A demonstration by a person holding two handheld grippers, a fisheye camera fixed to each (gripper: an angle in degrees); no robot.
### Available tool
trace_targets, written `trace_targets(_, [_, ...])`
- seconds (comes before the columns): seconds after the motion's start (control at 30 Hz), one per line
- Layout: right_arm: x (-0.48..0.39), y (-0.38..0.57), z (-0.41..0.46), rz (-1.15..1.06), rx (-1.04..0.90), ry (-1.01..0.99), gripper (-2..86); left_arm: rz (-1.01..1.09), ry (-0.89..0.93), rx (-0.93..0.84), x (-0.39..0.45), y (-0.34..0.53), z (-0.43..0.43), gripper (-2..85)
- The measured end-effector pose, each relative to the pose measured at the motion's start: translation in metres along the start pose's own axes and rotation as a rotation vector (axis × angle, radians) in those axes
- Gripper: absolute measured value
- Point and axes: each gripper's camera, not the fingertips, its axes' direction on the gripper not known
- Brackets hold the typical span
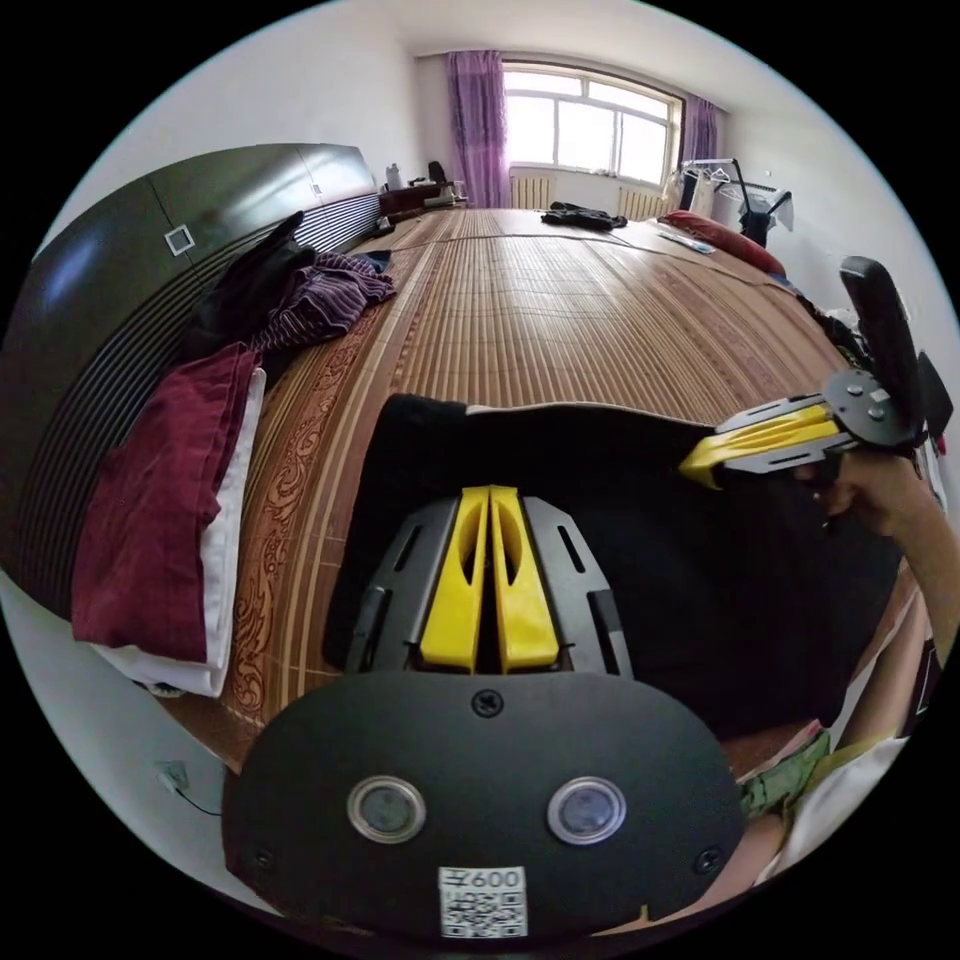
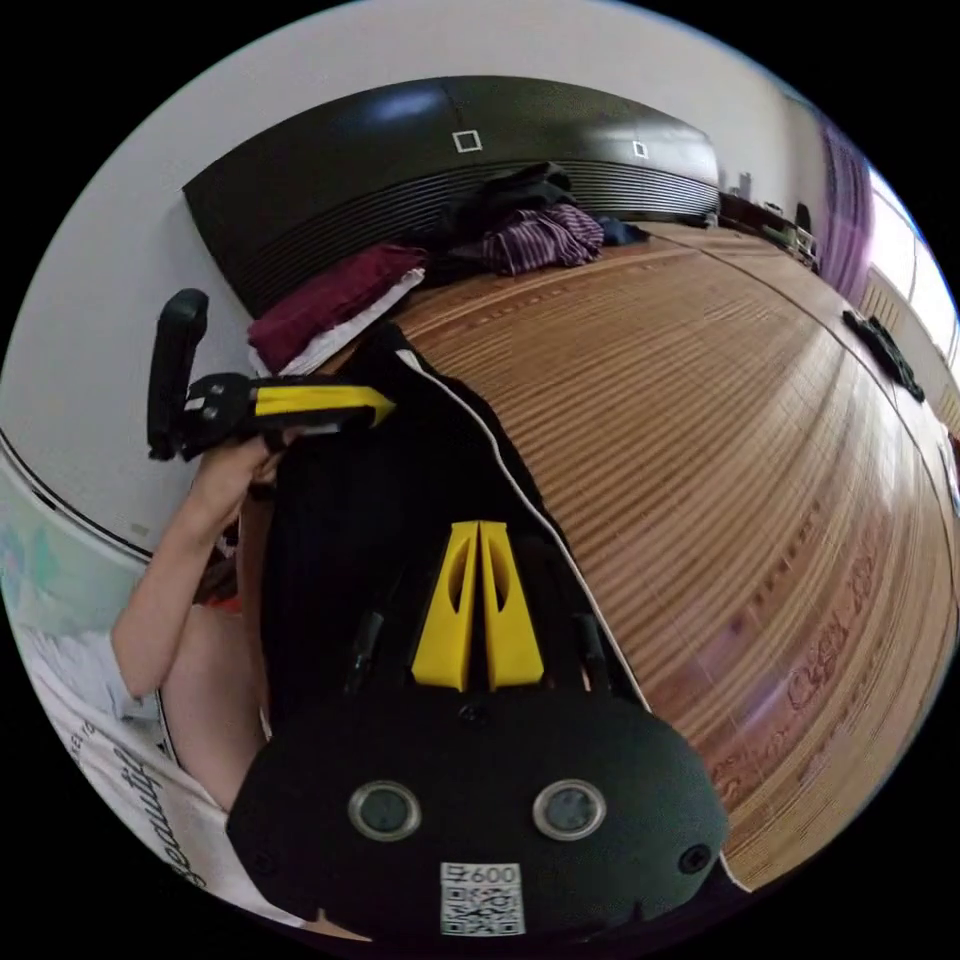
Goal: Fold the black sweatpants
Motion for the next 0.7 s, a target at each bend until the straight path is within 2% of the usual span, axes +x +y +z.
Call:
trace_targets(0.1, [0.033,0.025,-0.047,0.022,0.022,-0.020,-0.6,0.001,-0.006,0.004,0.002,0.003,0.022,0.6])
trace_targets(0.13, [0.049,0.035,-0.060,0.044,-0.030,0.025,-0.5,-0.004,-0.007,0.004,0.001,0.005,0.030,0.6])
trace_targets(0.2, [0.070,0.053,-0.088,0.041,0.017,-0.024,0.0,-0.006,-0.008,0.000,0.000,0.006,0.043,0.6])
trace_targets(0.43, [0.168,0.121,-0.203,0.326,0.125,-0.169,-0.8,-0.007,-0.062,-0.009,-0.001,0.009,0.090,0.7])
trace_targets(0.6, [0.214,0.167,-0.282,0.486,0.207,-0.165,-0.8,-0.003,-0.075,-0.010,-0.008,0.013,0.118,0.7])
trace_targets(0.7, [0.239,0.189,-0.324,0.611,0.175,-0.057,-0.9,-0.004,-0.073,-0.007,-0.016,0.017,0.134,0.7])
